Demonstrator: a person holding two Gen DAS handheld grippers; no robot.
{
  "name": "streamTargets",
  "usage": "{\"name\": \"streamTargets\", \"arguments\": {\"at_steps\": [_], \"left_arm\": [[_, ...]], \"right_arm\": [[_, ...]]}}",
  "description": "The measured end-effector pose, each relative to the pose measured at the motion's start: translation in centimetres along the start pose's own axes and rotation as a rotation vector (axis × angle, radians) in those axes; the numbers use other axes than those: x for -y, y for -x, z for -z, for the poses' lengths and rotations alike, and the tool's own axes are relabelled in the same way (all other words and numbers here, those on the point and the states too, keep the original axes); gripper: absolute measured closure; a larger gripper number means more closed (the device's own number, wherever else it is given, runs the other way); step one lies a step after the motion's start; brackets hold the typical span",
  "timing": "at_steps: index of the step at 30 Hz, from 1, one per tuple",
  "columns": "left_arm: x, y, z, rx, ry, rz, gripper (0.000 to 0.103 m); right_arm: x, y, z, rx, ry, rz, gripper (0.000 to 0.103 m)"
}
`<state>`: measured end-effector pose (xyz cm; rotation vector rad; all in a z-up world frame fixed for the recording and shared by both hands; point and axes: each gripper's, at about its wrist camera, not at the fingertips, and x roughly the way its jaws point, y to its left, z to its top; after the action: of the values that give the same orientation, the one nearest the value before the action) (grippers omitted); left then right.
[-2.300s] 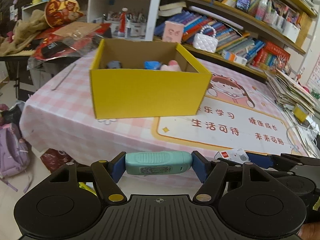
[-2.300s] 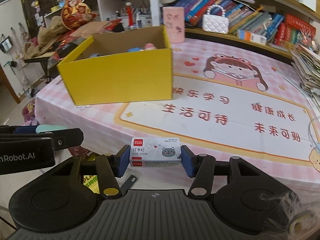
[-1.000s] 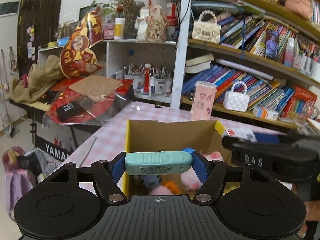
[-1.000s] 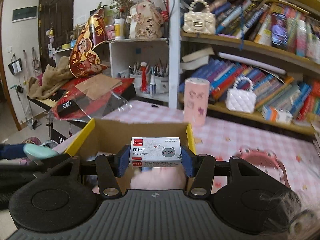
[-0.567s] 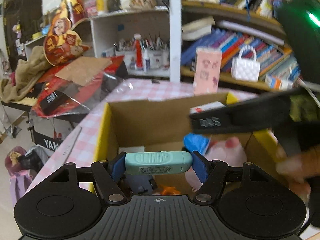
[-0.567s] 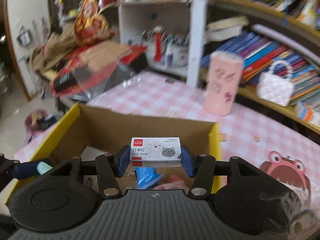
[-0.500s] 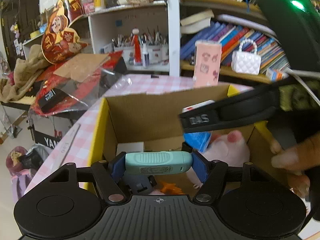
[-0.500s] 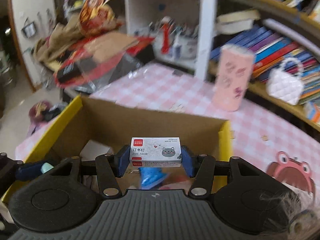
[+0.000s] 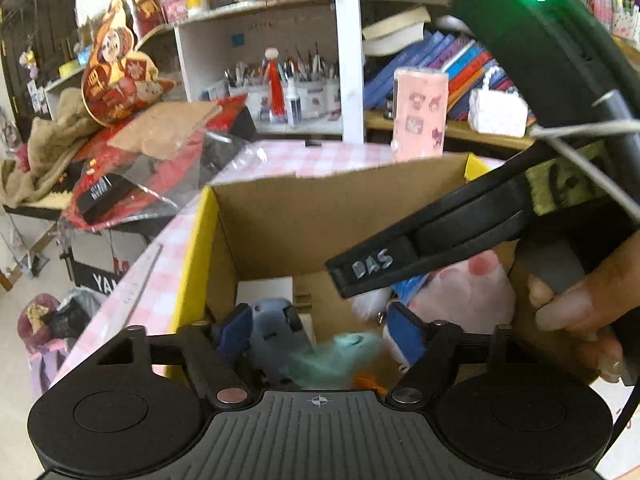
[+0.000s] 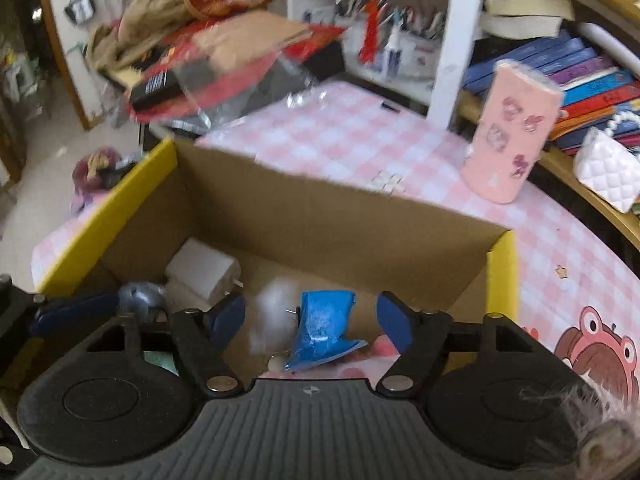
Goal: Organize objects
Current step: 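Open the right tool to drop the staple box while the left tool releases the stapler inside, then withdraw both open tools from the box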
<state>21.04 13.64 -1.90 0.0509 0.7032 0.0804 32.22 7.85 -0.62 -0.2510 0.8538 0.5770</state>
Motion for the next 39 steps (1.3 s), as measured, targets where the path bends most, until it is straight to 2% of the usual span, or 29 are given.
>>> {"name": "streamTargets", "arguments": {"at_steps": [4,9,14,18,23,31,39], "left_arm": [[-0.1,2.3,-0.3,0.067,0.008,0.007,0.019],[-0.5,5.6,-0.4,0.137,0.02,0.024,0.015],[-1.2,8.7,0.5,0.171,0.043,0.047,0.01],[-1.6,10.6,2.3,0.161,0.05,0.057,0.008],[-1.4,12.5,5.1,0.128,0.048,0.085,0.008],[1.4,14.9,8.9,0.086,0.025,0.145,0.007],[4.6,16.1,10.6,0.06,-0.015,0.187,0.007]], "right_arm": [[0.6,3.2,-0.1,0.097,-0.051,0.042,0.031],[0.9,9.1,1.5,0.268,-0.151,0.106,0.031],[0.6,14.8,5.3,0.399,-0.24,0.194,0.029],[0.2,18.5,9.8,0.452,-0.312,0.295,0.029],[-0.5,21.7,15.6,0.458,-0.384,0.392,0.028],[-2.8,23.8,24.0,0.349,-0.482,0.536,0.027],[-3.7,25.6,29.0,0.292,-0.551,0.632,0.022]]}}
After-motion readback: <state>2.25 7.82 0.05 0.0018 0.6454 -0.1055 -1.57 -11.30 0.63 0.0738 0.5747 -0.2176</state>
